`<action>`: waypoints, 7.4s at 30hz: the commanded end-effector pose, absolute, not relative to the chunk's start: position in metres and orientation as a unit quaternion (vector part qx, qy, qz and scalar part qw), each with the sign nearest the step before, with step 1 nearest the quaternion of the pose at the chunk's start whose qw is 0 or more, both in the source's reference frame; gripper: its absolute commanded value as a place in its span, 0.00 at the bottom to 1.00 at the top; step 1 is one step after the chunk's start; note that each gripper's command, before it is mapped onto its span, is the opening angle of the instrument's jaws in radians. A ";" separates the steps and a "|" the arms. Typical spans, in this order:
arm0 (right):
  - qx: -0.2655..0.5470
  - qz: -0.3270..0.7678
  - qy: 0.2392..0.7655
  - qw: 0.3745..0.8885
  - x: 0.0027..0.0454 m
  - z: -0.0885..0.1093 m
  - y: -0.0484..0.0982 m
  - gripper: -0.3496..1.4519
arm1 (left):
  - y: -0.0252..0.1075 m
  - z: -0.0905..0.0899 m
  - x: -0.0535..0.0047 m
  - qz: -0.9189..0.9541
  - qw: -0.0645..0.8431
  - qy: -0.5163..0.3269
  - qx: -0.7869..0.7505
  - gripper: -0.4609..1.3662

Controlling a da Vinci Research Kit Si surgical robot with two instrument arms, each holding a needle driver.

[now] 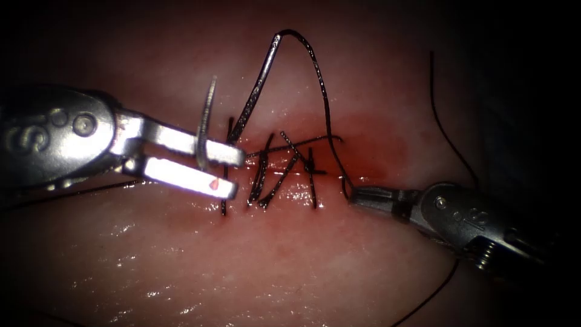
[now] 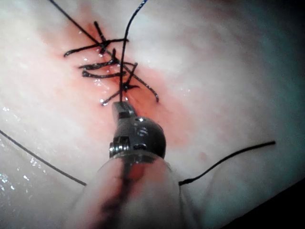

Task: Wound Closure
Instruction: Pass the needle from the left to the right gripper, then insert the left gripper into the incision

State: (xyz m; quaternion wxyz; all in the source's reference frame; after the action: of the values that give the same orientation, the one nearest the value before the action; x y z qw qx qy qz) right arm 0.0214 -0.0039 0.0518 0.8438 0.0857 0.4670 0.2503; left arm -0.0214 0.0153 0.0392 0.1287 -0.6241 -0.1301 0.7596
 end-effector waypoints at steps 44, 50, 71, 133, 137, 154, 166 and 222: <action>0.072 0.330 0.471 0.815 0.0166 0.047 0.000 0.82 | 0.013 0.044 -0.0245 0.793 0.057 -0.015 -0.607 0.06; 0.131 0.369 0.489 0.779 0.0168 0.045 -0.001 0.66 | 0.012 0.046 -0.0253 0.799 0.024 0.019 -0.600 0.06; 0.227 0.503 0.505 0.664 0.0177 0.041 -0.001 0.78 | 0.009 0.050 -0.0292 0.802 -0.003 0.111 -0.587 0.06; 0.354 0.659 0.487 0.451 0.0235 0.045 -0.001 0.54 | 0.008 0.048 -0.0329 0.767 -0.062 0.212 -0.603 0.06; 0.347 0.665 0.485 0.449 0.0234 0.044 0.000 0.40 | 0.008 0.048 -0.0330 0.767 -0.062 0.212 -0.602 0.06; 0.329 0.698 0.473 0.426 0.0231 0.044 0.000 0.00 | 0.009 0.048 -0.0332 0.767 -0.041 0.195 -0.610 0.15; 0.322 0.703 0.474 0.420 0.0218 0.045 0.001 0.00 | 0.010 0.047 -0.0335 0.774 0.076 0.152 -0.610 0.90; 0.146 0.325 0.680 0.641 0.0185 0.044 0.003 0.00 | 0.008 0.053 -0.0321 0.879 0.159 -0.077 -0.442 0.06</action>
State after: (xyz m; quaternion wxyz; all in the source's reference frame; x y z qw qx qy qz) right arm 0.0186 0.0028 0.0437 0.6413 0.1469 0.6807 0.3223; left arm -0.0321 0.0083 0.0539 0.1604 -0.4369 -0.0734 0.8820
